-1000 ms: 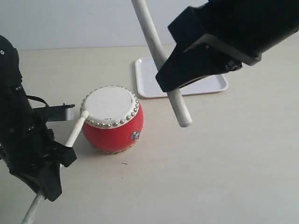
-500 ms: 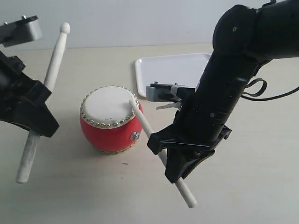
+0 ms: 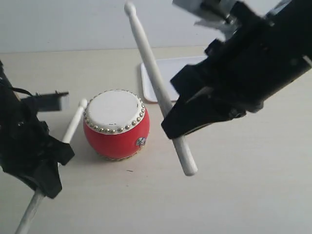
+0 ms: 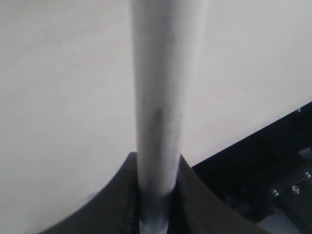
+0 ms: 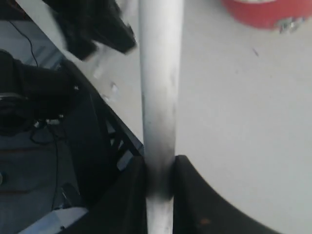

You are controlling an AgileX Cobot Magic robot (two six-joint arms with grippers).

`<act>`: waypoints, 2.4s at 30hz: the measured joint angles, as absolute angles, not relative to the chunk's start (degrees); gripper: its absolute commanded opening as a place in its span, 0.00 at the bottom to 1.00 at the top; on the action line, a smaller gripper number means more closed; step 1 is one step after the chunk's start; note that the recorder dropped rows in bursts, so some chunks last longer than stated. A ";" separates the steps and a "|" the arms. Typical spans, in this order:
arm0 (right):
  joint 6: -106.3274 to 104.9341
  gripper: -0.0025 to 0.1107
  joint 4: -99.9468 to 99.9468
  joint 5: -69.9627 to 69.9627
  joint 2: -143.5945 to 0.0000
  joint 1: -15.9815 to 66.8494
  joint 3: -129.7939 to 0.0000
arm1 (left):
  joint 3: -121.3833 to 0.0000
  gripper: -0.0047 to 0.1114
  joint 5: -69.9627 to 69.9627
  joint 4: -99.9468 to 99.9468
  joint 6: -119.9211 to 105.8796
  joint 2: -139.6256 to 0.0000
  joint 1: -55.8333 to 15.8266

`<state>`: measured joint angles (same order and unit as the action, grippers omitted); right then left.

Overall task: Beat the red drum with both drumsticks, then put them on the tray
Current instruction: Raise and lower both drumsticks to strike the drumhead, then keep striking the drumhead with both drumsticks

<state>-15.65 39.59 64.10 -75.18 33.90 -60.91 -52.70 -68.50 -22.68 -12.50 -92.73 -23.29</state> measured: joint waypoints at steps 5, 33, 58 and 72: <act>-15.65 0.02 39.53 61.91 -69.70 33.90 -60.91 | -54.47 0.04 -69.70 -25.61 -15.84 -101.62 -23.34; -20.15 0.02 39.98 61.92 -87.21 33.90 -54.26 | -57.87 0.04 -69.65 -21.75 -13.08 -77.20 -23.44; -19.12 0.02 39.91 58.01 -80.88 33.90 -54.26 | -59.14 0.04 -69.64 -26.98 -14.79 -94.51 -24.25; -22.15 0.02 39.45 59.50 -97.99 33.90 -54.26 | -59.14 0.04 -69.71 -26.12 -13.32 -70.95 -24.25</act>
<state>-22.15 39.45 59.50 -97.99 33.90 -54.26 -59.14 -69.71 -26.12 -13.32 -70.95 -24.25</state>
